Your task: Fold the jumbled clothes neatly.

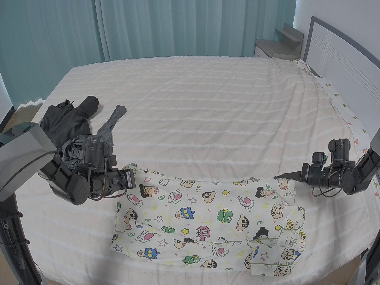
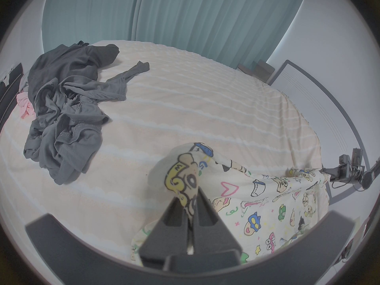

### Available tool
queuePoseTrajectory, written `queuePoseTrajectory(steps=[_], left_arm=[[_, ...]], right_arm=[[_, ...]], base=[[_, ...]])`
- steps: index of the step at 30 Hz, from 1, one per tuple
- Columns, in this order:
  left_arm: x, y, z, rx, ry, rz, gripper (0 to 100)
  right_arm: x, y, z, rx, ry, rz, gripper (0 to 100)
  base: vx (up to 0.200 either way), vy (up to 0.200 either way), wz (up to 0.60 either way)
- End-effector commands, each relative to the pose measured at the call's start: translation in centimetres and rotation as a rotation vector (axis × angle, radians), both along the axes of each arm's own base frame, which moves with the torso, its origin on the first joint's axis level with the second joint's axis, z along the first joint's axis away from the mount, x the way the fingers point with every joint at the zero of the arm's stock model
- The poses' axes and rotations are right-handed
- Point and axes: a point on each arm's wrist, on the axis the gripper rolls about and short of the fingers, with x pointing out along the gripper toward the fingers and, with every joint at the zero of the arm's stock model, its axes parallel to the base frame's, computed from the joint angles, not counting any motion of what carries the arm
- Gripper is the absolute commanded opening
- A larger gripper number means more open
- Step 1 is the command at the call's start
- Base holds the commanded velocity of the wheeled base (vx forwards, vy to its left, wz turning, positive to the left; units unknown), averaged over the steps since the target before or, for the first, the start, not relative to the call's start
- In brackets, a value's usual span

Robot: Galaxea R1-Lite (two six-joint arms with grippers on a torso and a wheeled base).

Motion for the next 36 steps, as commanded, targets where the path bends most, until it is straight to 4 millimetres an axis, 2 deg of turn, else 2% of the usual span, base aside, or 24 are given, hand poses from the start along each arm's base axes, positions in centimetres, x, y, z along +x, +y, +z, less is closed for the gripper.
queuePoseTrajectory(steps=[1, 9, 16, 26, 36], left_arm=[[-1.8, 0.4, -1.3, 0.025, 0.018, -0.018, 0], [-4.0, 0.9, -2.7, 0.047, 0.004, -0.040, 0], [-6.9, 1.4, -4.2, 0.087, -0.002, -0.082, 0], [-9.8, 1.9, -5.3, 0.171, -0.021, -0.176, 0], [-10.1, 1.7, -6.6, 0.180, -0.019, -0.220, 0]], right_arm=[[-2.3, -0.3, 0.2, 0.014, -0.001, 0.033, 0], [-4.8, -0.3, -1.6, -0.008, 0.054, 0.091, 0], [-7.0, -0.5, -3.4, -0.046, 0.091, 0.144, 0], [-8.3, -1.3, -4.7, -0.049, 0.127, 0.160, 0], [-8.2, -1.2, -5.9, -0.042, 0.170, 0.165, 0]], base=[[0.000, 0.000, 0.00], [0.000, 0.000, 0.00], [0.000, 0.000, 0.00], [0.000, 0.000, 0.00], [0.000, 0.000, 0.00]])
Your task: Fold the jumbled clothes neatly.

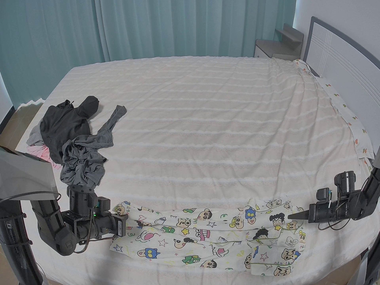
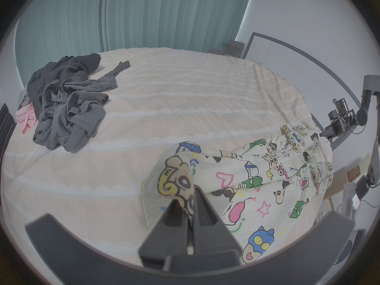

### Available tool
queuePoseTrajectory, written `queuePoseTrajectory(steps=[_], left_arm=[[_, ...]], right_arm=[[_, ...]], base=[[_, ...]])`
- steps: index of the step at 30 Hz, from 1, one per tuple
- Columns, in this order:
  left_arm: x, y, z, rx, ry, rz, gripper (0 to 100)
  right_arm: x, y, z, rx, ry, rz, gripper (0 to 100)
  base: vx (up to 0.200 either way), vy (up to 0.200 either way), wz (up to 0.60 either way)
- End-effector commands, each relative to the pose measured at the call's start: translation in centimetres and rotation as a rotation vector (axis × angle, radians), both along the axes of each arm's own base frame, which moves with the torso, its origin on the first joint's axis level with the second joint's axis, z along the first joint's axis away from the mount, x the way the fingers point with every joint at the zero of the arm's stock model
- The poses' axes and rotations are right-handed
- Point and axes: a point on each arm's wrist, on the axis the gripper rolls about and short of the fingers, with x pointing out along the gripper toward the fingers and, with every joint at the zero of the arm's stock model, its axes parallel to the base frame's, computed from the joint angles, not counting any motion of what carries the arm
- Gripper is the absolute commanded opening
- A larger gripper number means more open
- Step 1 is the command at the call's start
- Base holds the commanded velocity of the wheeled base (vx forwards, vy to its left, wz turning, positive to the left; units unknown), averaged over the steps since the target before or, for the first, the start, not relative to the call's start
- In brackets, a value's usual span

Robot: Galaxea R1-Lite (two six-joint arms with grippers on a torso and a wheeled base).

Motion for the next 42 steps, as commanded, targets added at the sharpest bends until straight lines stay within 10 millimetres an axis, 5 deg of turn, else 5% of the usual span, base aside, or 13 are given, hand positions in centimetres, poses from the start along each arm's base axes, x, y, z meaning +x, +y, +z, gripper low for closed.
queuePoseTrajectory(steps=[1, 3, 4, 42], left_arm=[[-0.1, -0.1, -1.2, 0.007, 0.028, -0.002, 0], [-0.1, -0.1, -1.4, 0.008, 0.021, -0.002, 0], [-0.1, -0.1, -1.5, 0.006, 0.019, -0.001, 0], [-0.7, 0.1, -1.9, -0.001, 0.005, 0.002, 0]], right_arm=[[0.0, 0.0, -1.0, -0.001, 0.035, 0.000, 0], [0.0, 0.0, -1.0, -0.003, 0.037, 0.000, 0], [0.0, 0.0, -1.0, -0.003, 0.036, 0.001, 100], [1.7, 2.9, -0.2, -0.124, -0.094, 0.040, 100]], base=[[0.000, 0.000, 0.00], [0.000, 0.000, 0.00], [0.000, 0.000, 0.00], [0.000, 0.000, 0.00]])
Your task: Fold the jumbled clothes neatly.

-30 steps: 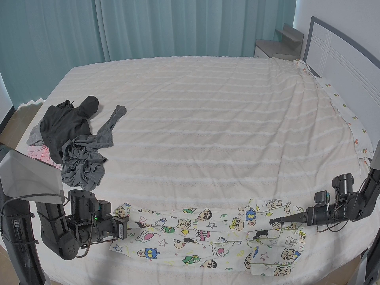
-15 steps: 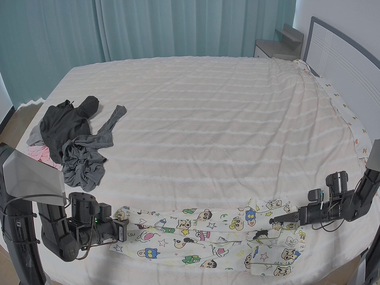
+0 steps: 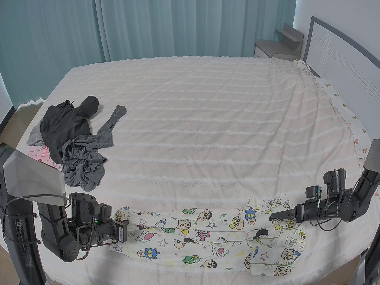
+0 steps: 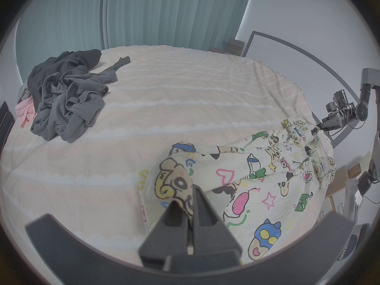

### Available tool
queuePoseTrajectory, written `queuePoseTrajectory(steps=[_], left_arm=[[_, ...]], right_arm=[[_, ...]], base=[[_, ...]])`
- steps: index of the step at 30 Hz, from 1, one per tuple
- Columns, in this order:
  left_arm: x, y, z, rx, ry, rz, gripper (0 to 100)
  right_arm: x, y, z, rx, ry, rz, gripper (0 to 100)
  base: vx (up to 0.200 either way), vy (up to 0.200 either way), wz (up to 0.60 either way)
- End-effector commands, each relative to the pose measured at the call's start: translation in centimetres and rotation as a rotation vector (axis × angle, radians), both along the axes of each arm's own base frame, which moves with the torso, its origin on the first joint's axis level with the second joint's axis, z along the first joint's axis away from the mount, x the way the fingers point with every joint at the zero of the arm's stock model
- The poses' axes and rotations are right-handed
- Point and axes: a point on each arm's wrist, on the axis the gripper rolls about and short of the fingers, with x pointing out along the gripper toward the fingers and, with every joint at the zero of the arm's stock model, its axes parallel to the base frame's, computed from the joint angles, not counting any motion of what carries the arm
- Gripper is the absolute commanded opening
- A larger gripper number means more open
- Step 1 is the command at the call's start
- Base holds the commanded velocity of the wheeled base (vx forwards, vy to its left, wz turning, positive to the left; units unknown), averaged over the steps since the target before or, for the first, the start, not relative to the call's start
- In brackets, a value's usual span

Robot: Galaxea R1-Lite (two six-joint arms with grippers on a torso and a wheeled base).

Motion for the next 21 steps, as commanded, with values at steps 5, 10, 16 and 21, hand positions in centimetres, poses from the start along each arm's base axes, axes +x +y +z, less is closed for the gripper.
queuePoseTrajectory(steps=[5, 10, 16, 21], left_arm=[[0.0, 0.0, -0.1, -0.001, 0.004, 0.002, 0], [0.0, 0.0, -0.1, 0.000, 0.005, 0.002, 0], [0.0, 0.0, -0.2, -0.001, 0.007, 0.003, 0], [0.0, 0.0, -0.2, -0.001, 0.009, 0.003, 0]], right_arm=[[-0.2, -1.0, 0.6, -0.001, -0.019, -0.038, 100], [-0.6, -1.3, 1.4, -0.001, -0.042, -0.050, 100], [-0.8, -1.2, 1.6, 0.000, -0.046, -0.047, 100], [-0.8, -0.9, 1.4, 0.001, -0.040, -0.035, 100]], base=[[0.000, 0.000, 0.00], [0.000, 0.000, 0.00], [0.000, 0.000, 0.00], [0.000, 0.000, 0.00]])
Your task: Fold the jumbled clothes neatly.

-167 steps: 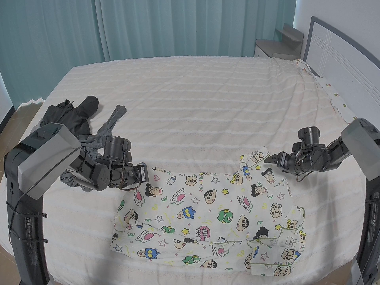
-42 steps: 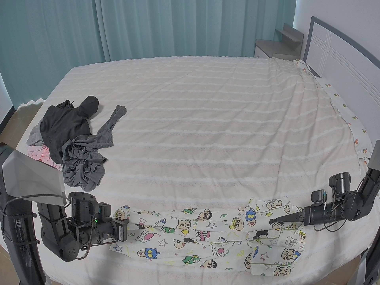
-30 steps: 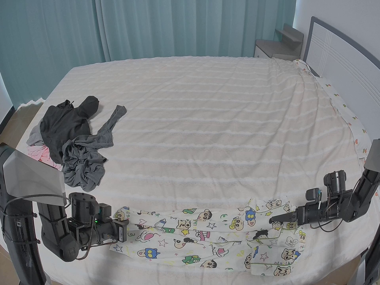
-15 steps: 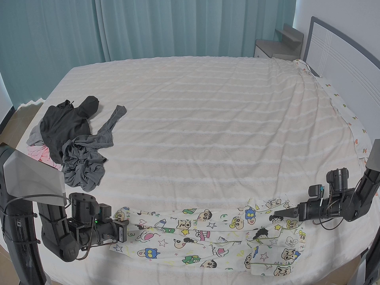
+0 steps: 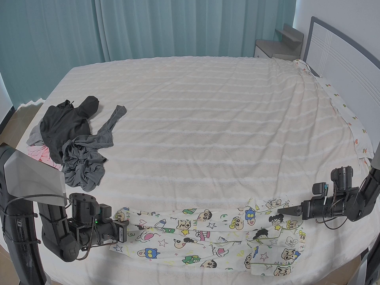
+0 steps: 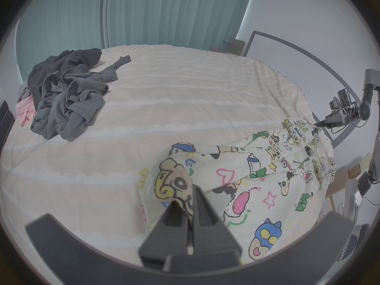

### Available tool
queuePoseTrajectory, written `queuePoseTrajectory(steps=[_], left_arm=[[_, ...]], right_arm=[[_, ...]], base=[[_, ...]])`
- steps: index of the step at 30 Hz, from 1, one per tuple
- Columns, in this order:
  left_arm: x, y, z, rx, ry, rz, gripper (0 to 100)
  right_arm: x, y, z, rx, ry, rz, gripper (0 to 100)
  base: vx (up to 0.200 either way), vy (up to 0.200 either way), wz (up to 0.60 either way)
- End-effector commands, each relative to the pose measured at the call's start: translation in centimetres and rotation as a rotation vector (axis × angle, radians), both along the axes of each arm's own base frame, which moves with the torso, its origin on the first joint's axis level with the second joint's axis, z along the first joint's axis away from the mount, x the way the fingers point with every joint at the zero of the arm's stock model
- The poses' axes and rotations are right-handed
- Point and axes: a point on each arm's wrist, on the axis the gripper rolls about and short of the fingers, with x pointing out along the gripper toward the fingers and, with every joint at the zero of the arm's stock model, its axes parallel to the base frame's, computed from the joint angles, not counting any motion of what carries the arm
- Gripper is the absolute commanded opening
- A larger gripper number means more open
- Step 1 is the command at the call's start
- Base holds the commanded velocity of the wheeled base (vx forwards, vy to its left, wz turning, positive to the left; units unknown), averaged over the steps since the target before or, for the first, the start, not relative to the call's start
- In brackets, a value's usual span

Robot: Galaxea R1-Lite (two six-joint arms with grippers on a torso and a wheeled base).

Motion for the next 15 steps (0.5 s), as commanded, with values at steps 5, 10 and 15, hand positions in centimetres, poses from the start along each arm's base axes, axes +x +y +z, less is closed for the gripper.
queuePoseTrajectory(steps=[5, 10, 15], left_arm=[[0.0, 0.0, 0.0, -0.001, -0.001, 0.000, 0], [0.0, 0.0, 0.0, 0.000, 0.002, 0.000, 0], [0.0, 0.0, -0.1, 0.000, 0.003, 0.000, 0]], right_arm=[[0.0, 0.9, 0.0, 0.000, -0.002, 0.033, 100], [-0.1, 1.8, -0.5, -0.001, 0.020, 0.065, 100], [0.1, 2.1, -1.5, 0.016, 0.073, 0.056, 100]], base=[[0.000, 0.000, 0.00], [0.000, 0.000, 0.00], [0.000, 0.000, 0.00]])
